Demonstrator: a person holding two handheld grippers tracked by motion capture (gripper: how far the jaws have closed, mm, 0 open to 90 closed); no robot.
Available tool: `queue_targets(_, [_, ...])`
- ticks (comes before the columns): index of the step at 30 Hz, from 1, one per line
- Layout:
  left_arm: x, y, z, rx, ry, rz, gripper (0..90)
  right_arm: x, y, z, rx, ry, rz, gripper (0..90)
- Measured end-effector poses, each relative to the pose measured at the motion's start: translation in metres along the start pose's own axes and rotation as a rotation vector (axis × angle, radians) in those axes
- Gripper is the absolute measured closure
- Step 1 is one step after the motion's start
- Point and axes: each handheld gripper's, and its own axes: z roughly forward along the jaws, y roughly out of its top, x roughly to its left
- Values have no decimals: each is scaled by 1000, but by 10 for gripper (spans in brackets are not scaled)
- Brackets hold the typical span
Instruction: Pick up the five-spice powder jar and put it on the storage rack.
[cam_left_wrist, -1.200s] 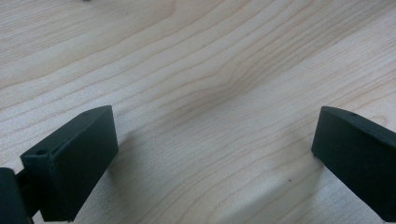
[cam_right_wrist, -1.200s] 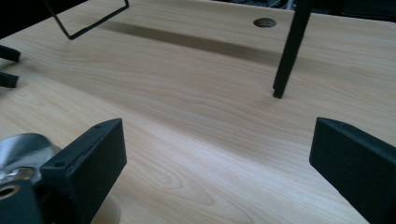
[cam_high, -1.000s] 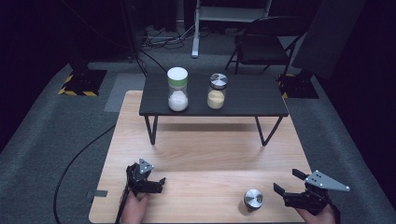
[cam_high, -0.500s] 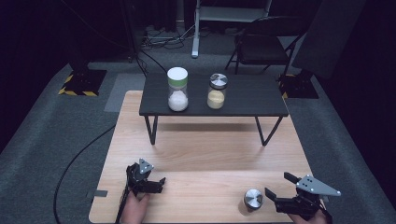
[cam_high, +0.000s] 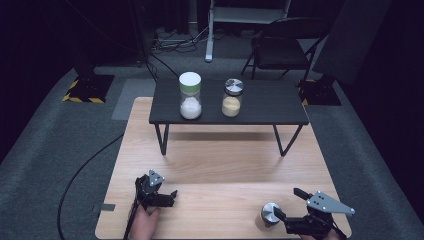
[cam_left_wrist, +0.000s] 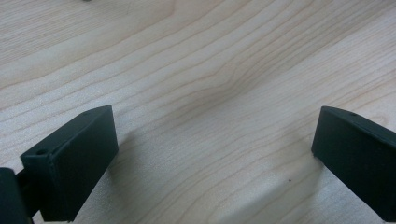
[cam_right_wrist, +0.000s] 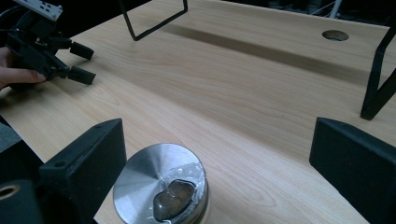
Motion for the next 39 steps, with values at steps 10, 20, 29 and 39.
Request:
queue_targets(10, [0, 0, 0, 0, 0, 0, 3, 11, 1, 4, -4, 23, -16, 34])
queue_targets(20, [0, 0, 0, 0, 0, -1, 3, 23, 0, 15, 1, 36, -41, 31])
queue_targets(29, [0, 0, 0, 0, 0, 0, 3, 27, -9, 25, 28, 36, -33, 31])
queue_targets(39, [0, 0, 0, 0, 0, 0, 3, 30, -16, 32, 62, 27, -48, 64])
